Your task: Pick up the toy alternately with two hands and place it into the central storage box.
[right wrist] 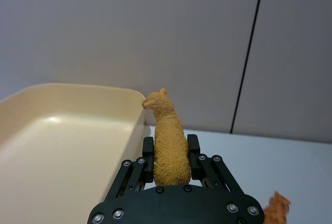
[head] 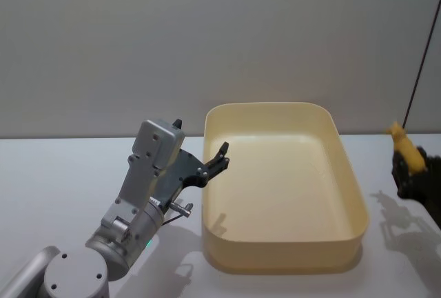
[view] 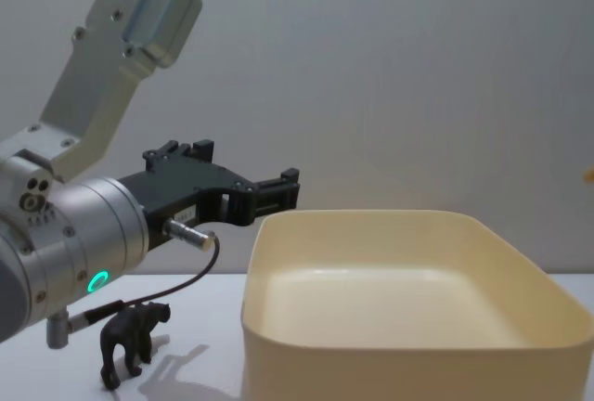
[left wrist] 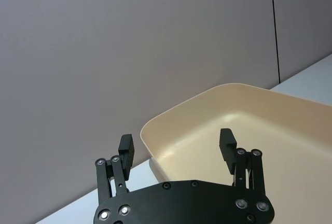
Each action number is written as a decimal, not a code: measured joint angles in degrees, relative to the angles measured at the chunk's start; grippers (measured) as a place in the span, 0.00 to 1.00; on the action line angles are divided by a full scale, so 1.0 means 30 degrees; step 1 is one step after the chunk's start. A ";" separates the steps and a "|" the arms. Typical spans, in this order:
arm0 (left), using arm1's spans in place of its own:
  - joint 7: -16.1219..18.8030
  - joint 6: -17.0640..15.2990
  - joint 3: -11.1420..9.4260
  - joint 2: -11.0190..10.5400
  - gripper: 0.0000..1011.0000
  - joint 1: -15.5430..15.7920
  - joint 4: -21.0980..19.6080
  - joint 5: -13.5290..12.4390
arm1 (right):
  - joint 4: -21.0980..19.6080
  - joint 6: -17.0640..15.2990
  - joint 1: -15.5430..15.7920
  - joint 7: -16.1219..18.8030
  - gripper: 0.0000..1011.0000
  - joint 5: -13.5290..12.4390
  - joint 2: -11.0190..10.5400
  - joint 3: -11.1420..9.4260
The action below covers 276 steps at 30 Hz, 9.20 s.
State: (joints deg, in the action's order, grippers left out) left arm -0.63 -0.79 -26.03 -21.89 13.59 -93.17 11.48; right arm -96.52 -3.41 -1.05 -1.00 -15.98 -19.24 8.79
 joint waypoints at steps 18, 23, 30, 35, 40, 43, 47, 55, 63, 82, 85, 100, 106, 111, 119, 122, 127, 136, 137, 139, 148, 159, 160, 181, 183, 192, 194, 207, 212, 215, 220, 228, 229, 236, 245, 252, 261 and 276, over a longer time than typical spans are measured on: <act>0.0000 0.0000 0.0000 0.0000 0.99 0.0000 0.0000 0.0000 | 0.1409 -0.0294 -0.3056 0.3223 0.44 0.0984 0.1927 0.1102; 0.0001 0.0000 0.0000 0.0000 0.99 -0.0001 0.0000 0.0000 | 0.2542 -0.0594 -0.4101 0.4145 0.61 0.1440 0.2644 0.1551; 0.0000 0.0000 0.0000 0.0000 0.99 -0.0001 0.0000 0.0000 | 0.3070 -0.0700 -0.4597 0.4601 0.82 0.1650 0.2931 0.1722; 0.0000 0.0000 0.0000 0.0000 0.99 -0.0001 0.0000 0.0001 | 0.2893 -0.0606 -0.4476 0.4429 0.95 0.1603 0.2716 0.1529; 0.0000 0.0000 0.0000 -0.0001 0.99 -0.0001 0.0000 0.0000 | 0.2431 -0.0460 -0.4106 0.3990 0.99 0.1369 0.2303 0.1169; 0.0000 0.0000 0.0000 0.0000 0.99 -0.0001 0.0000 0.0000 | 0.2027 -0.0385 -0.3731 0.3596 0.99 0.1164 0.1930 0.0852; 0.0001 -0.0001 0.0000 0.0000 0.99 0.0000 0.0000 0.0000 | 0.1341 -0.0278 -0.3033 0.2834 0.99 0.0748 0.1291 0.0292; -0.0001 0.0000 0.0000 -0.0001 0.99 0.0000 0.0000 0.0000 | 0.0034 -0.0147 -0.1446 0.1482 0.99 -0.0067 0.0058 -0.0871; 0.0001 0.0000 0.0000 0.0000 0.99 -0.0001 0.0001 0.0001 | -0.1554 -0.0106 0.0985 -0.0162 0.99 -0.1162 -0.1373 -0.2582; 0.0001 0.0000 0.0000 0.0000 0.99 -0.0001 -0.0001 0.0001 | -0.2812 -0.0803 0.3991 -0.0932 0.99 -0.1904 -0.2717 -0.4444; 0.0001 0.0000 0.0000 0.0000 0.99 -0.0001 0.0000 0.0001 | -0.2562 -0.0966 0.3918 -0.0721 0.99 -0.1746 -0.2708 -0.4368; 0.0000 0.0000 0.0000 -0.0001 0.99 0.0000 -0.0001 0.0000 | -0.0398 -0.1595 0.2569 0.0184 0.99 -0.0643 -0.1936 -0.3360; 0.0001 -0.0001 0.0000 0.0000 0.99 -0.0001 0.0000 0.0000 | 0.0636 -0.1718 0.1917 0.0274 0.99 -0.0207 -0.1481 -0.2925; 0.0001 -0.0001 -0.0001 0.0000 0.99 -0.0001 -0.0001 0.0000 | 0.1611 -0.1790 0.1282 0.0262 0.99 0.0169 -0.1089 -0.2582; 0.0001 -0.0001 0.0000 -0.0001 0.99 -0.0001 0.0000 0.0001 | 0.2904 -0.1791 0.0424 0.0116 0.97 0.0692 -0.0579 -0.2158; 0.0000 0.0000 0.0001 0.0000 0.99 -0.0001 0.0000 0.0000 | 0.3237 -0.1781 0.0190 0.0070 0.92 0.0845 -0.0436 -0.2045; 0.0001 0.0000 0.0001 0.0000 0.99 -0.0001 0.0000 -0.0001 | 0.3648 -0.1758 -0.0080 0.0019 0.75 0.1024 -0.0270 -0.1916; 0.0001 -0.0001 0.0000 0.0000 0.99 -0.0001 0.0000 0.0001 | 0.3974 -0.1721 -0.0304 -0.0004 0.50 0.1171 -0.0143 -0.1814; 0.0000 -0.0001 0.0000 0.0000 0.99 -0.0001 0.0000 0.0001 | 0.3973 -0.1700 -0.0304 0.0014 0.47 0.1175 -0.0140 -0.1814; 0.0001 -0.0001 0.0000 -0.0001 0.99 -0.0001 0.0000 0.0000 | 0.3941 -0.1635 -0.0295 0.0107 0.38 0.1176 -0.0136 -0.1813; 0.0001 -0.0001 0.0000 0.0000 0.99 -0.0001 0.0000 0.0000 | 0.3498 -0.0951 -0.0239 0.0565 0.30 0.1176 -0.0048 -0.1746; 0.0000 0.0000 0.0000 -0.0001 0.99 0.0000 0.0000 0.0000 | 0.2276 -0.0029 -0.0536 0.1132 0.30 0.0808 0.0313 -0.1572; 0.0001 -0.0001 0.0001 0.0000 0.99 -0.0001 -0.0001 0.0001 | 0.2189 -0.0015 -0.0577 0.1202 0.30 0.0762 0.0345 -0.1551; 0.0001 -0.0001 0.0001 0.0000 0.99 -0.0001 0.0000 0.0000 | 0.2003 -0.1591 -0.3223 0.4596 0.30 0.0547 0.2220 0.0020; 0.0000 -0.0001 0.0000 -0.0001 0.99 -0.0001 0.0000 0.0000 | 0.2276 -0.1731 -0.3551 0.4866 0.30 0.0673 0.2451 0.0211; 0.0001 -0.0001 0.0001 0.0000 0.99 -0.0001 0.0000 0.0000 | 0.3346 -0.2314 -0.4769 0.5867 0.51 0.1251 0.3308 0.0906; 0.0001 -0.0001 0.0000 0.0000 0.99 -0.0001 -0.0001 0.0000 | 0.3452 -0.2381 -0.4886 0.5961 0.55 0.1307 0.3396 0.0972; 0.0000 -0.0001 0.0000 -0.0001 0.99 -0.0001 0.0000 0.0000 | 0.3270 -0.2347 -0.4849 0.5924 0.92 0.1081 0.3214 0.0812; 0.0000 -0.0001 0.0000 0.0000 0.99 -0.0001 0.0000 0.0000 | 0.2459 -0.2173 -0.4178 0.5401 0.99 0.0453 0.2564 0.0219; 0.0000 -0.0001 0.0000 0.0000 0.99 -0.0001 0.0000 0.0000 | 0.1940 -0.2107 -0.3706 0.5095 0.99 0.0014 0.2177 -0.0133; 0.0001 -0.0001 0.0000 0.0000 0.99 -0.0001 0.0000 0.0000 | 0.1226 -0.2060 -0.3061 0.4709 0.99 -0.0512 0.1667 -0.0589; 0.0248 -0.0411 0.0030 -0.0198 0.99 -0.0299 -0.0350 0.0094 | 0.0464 -0.2003 -0.2389 0.4290 0.99 -0.1107 0.1122 -0.1091; 0.0314 -0.0497 0.0041 -0.0263 0.99 -0.0390 -0.0466 0.0133 | 0.0406 -0.2000 -0.2342 0.4263 0.99 -0.1141 0.1085 -0.1127; 0.1345 -0.1883 0.0211 -0.0984 0.99 -0.1369 -0.1563 0.0873 | 0.0095 -0.1980 -0.2065 0.4091 0.99 -0.1378 0.0866 -0.1318; 0.2844 -0.3691 0.0747 -0.2306 0.99 -0.2804 -0.2868 0.2429 | -0.0122 -0.1961 -0.1860 0.3970 0.99 -0.1543 0.0703 -0.1462; 0.3362 -0.4312 0.1128 -0.2904 0.99 -0.3394 -0.3084 0.3404 | -0.0214 -0.1956 -0.1784 0.3923 0.99 -0.1602 0.0641 -0.1522; 0.2734 -0.4737 0.1506 -0.3190 0.99 -0.3550 -0.2607 0.4285 | -0.0276 -0.1957 -0.1730 0.3897 0.99 -0.1653 0.0598 -0.1562; 0.0782 -0.4861 0.1756 -0.2578 0.99 -0.2543 -0.0433 0.4663 | -0.0319 -0.1958 -0.1696 0.3873 0.99 -0.1686 0.0575 -0.1592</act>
State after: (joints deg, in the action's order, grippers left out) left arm 1.72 -15.38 -20.76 -29.63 5.96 -94.47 25.47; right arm -97.48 -9.28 -6.14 10.62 -21.03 -17.52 4.02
